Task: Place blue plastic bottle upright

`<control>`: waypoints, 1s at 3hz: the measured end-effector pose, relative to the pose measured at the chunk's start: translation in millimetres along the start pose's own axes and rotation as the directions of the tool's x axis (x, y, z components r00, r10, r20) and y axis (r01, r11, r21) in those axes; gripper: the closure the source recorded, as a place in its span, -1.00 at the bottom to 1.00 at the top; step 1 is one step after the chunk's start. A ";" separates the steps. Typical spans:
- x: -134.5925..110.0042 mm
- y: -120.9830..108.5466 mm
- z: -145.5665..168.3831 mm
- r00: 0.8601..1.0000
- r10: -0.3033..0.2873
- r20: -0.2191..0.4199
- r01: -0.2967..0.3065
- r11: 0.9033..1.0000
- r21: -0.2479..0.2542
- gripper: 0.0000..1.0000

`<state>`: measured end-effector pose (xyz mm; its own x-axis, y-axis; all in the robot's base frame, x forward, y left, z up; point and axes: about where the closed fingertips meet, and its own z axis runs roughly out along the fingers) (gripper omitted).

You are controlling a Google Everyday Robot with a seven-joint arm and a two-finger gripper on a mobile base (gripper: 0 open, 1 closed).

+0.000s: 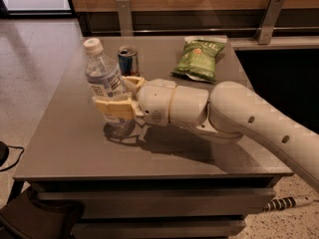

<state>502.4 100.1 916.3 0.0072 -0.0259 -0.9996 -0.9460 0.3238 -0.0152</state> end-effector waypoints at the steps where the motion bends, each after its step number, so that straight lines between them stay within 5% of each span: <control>1: 0.3 -0.3 3.9 1.000 0.014 0.015 -0.015 1.000 0.012 1.00; 3: 34.1 -11.8 14.4 0.993 0.116 0.002 -0.115 0.992 0.047 1.00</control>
Offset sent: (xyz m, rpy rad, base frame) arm 0.0187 0.0056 -0.0261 0.0223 0.1038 -0.0518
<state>518.5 109.0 882.1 -0.1016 0.0134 -0.9947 -0.9241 0.3689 0.0993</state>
